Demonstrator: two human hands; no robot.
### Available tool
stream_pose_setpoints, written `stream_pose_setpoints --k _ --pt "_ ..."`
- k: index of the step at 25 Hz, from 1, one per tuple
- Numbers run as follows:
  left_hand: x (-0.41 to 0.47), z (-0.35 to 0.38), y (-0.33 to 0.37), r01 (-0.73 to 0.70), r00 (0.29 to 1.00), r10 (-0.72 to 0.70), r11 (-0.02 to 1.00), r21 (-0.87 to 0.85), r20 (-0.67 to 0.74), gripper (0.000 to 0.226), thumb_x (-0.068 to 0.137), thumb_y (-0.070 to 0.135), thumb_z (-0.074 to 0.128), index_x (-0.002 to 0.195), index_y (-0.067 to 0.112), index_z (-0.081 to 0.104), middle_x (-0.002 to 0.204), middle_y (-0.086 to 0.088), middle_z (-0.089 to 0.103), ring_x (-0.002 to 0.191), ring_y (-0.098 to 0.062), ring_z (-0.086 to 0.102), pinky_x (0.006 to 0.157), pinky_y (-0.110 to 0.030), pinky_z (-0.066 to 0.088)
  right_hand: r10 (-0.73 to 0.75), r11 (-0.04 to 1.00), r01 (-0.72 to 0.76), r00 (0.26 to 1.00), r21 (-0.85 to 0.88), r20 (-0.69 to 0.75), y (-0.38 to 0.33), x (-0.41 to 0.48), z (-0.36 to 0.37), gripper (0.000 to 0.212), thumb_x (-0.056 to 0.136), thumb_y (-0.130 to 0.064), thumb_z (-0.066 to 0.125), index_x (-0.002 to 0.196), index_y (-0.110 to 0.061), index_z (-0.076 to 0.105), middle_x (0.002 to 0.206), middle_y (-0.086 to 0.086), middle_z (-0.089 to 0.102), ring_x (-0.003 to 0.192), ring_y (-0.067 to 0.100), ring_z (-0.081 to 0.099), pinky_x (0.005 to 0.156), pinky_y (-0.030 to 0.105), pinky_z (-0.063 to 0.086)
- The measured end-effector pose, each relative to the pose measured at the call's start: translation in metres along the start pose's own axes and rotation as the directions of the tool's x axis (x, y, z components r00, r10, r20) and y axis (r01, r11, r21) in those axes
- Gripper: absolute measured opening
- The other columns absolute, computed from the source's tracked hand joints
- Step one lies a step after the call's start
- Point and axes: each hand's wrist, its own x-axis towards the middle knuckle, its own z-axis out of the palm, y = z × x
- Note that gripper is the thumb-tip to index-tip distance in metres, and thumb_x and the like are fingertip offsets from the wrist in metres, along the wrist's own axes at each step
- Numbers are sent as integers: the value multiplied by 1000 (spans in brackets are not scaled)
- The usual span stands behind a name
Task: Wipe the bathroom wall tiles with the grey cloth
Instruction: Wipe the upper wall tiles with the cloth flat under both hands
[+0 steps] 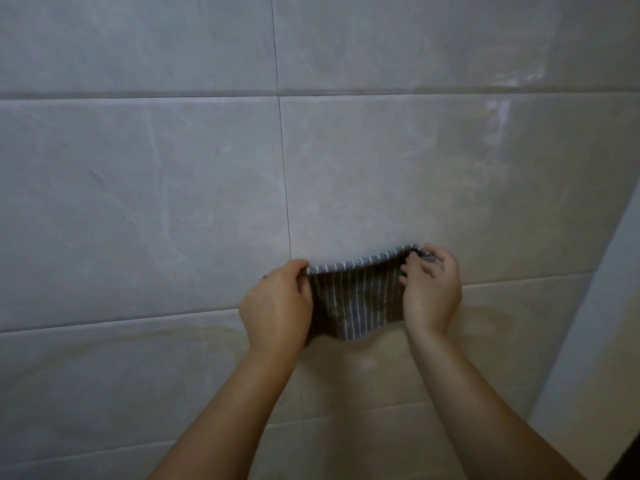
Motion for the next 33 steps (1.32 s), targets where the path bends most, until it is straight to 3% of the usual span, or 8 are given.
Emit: stream_pose_setpoints --k 3,5,9,12,17,23,28,33 --pt "-32 24 -10 -124 992 122 990 -67 -40 43 88 20 66 130 18 58 118 -4 69 106 -26 66 82 -41 54 -288 953 295 952 -70 100 24 -31 8 46 94 -13 55 137 -14 40 128 9 58 119 18 56 104 29 44" --pt "-45 45 -22 -250 968 252 961 116 -5 45 87 21 64 131 10 57 141 -15 54 133 -34 47 107 -47 42 -521 734 597 801 -323 296 48 -41 12 46 94 -20 49 139 -12 41 147 15 39 136 26 38 116 32 26" --pt "-46 53 -23 -194 980 197 960 201 8 56 86 26 61 139 11 54 148 -16 47 122 -31 42 92 -48 40 -612 405 727 666 -555 426 64 -31 12 44 93 -24 52 136 -13 51 151 21 31 140 38 27 116 42 20" --pt "-45 56 -11 -160 987 160 987 12 19 67 84 18 69 144 4 44 152 -22 37 123 -33 37 98 -51 47 -674 423 762 627 -490 392 59 -27 20 38 93 -20 56 127 -2 55 145 25 29 140 41 24 120 42 17" --pt "-32 70 -18 -254 963 245 965 -71 -115 60 85 6 67 141 -1 46 150 -22 29 143 -39 25 118 -52 27 -715 383 782 588 -491 379 58 -18 29 43 93 -23 61 129 -7 45 146 25 30 140 45 25 118 48 21" --pt "4 77 -45 -533 802 564 824 190 -195 56 99 28 53 149 10 34 156 -13 28 152 -31 15 123 -51 12 -753 333 789 552 -517 358 63 -9 46 45 98 -38 46 137 -17 41 150 26 24 142 47 17 115 58 21" --pt "21 97 -51 -526 750 631 751 400 -199 67 101 57 39 156 25 22 162 -13 13 153 -32 0 121 -55 2 -842 265 804 462 -533 278 78 6 57 45 97 -44 43 135 -21 40 145 20 26 138 46 22 113 59 21" --pt "-6 128 -73 -531 722 667 703 473 -182 71 99 60 40 157 25 18 165 -13 6 153 -34 1 121 -56 2 -841 171 832 403 -528 362 104 11 45 53 96 -46 41 144 -24 30 147 20 24 140 45 17 115 59 17"
